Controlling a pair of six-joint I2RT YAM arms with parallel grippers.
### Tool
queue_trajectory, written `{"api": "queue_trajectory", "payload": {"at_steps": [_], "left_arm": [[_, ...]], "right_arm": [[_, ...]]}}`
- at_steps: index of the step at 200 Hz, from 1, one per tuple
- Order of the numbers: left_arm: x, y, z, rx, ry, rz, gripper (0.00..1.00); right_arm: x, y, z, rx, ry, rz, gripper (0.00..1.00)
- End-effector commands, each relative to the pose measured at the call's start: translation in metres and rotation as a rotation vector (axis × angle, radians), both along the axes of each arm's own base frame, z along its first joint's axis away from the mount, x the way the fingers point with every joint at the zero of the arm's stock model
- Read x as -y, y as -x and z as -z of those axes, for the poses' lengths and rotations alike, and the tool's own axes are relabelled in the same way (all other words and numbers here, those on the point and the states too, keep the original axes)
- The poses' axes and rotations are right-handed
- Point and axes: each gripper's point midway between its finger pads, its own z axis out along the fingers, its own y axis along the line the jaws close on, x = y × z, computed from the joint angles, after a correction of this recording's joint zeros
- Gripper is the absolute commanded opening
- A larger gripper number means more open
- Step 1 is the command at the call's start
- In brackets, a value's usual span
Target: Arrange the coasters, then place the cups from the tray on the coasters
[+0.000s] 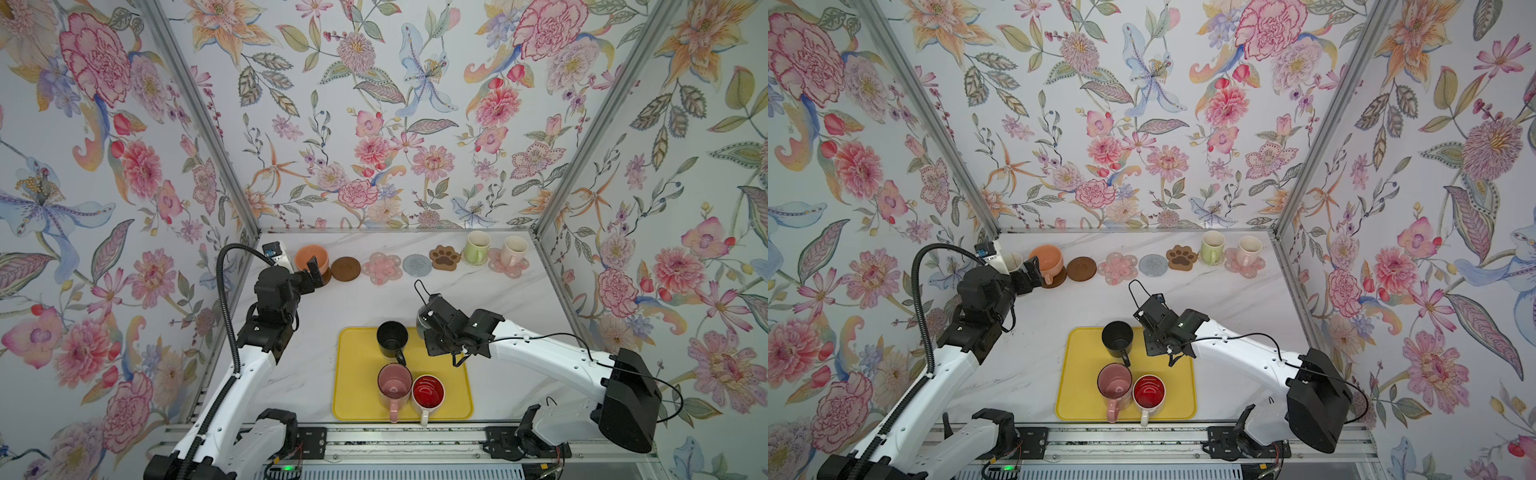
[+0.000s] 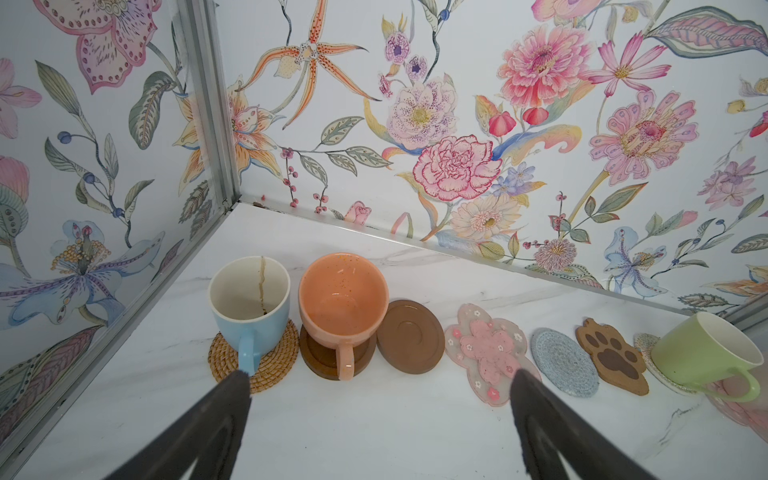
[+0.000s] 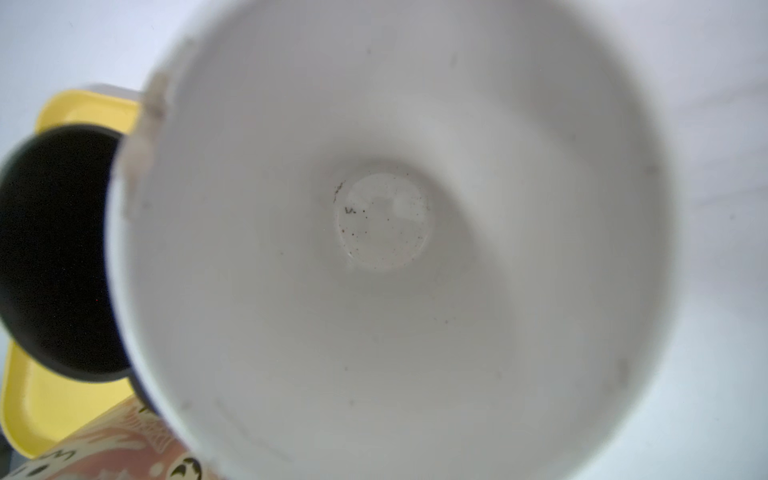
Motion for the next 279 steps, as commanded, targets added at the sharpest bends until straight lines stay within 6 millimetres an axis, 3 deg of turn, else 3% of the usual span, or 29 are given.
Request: {"api": "queue_trajectory", "payload": {"at_steps": [1,37,68,83,94,141,189,279], "left_arm": [[-0.002,0.004,-0.001,0.002,0.006,-0.008,0.99],[-0.003,0.006,0.005,-0.013,0.011,-0.01,0.99],[-0.006,0.01,0.012,-0.031,0.007,-0.025,0.99],[-0.006,0.012,0.013,-0.035,0.007,-0.027,0.99],[-0.008,0.013,0.012,-0.036,0.004,-0.034,0.99],[-0.011,0.019,0.014,-0.047,0.003,-0.045,0.99],[-0.014,0.027,0.018,-0.046,0.018,-0.058,0.99],[-0.015,0.031,0.019,-0.053,0.015,-0.061,0.99]], "right_arm": [[0.008,-0.022,-0.035,0.076,-0.028,0.006,0.0],[0.02,-0.07,-0.055,0.116,-0.023,0.032,0.0],[0.025,-0.135,-0.069,0.166,0.009,0.058,0.0],[0.025,-0.164,-0.069,0.179,0.031,0.062,0.0],[0.04,-0.191,-0.064,0.181,0.056,0.103,0.0],[0.06,-0.262,-0.055,0.201,0.08,0.141,0.0],[0.069,-0.297,-0.041,0.191,0.065,0.148,0.0],[0.07,-0.313,-0.023,0.183,0.105,0.128,0.0]]}}
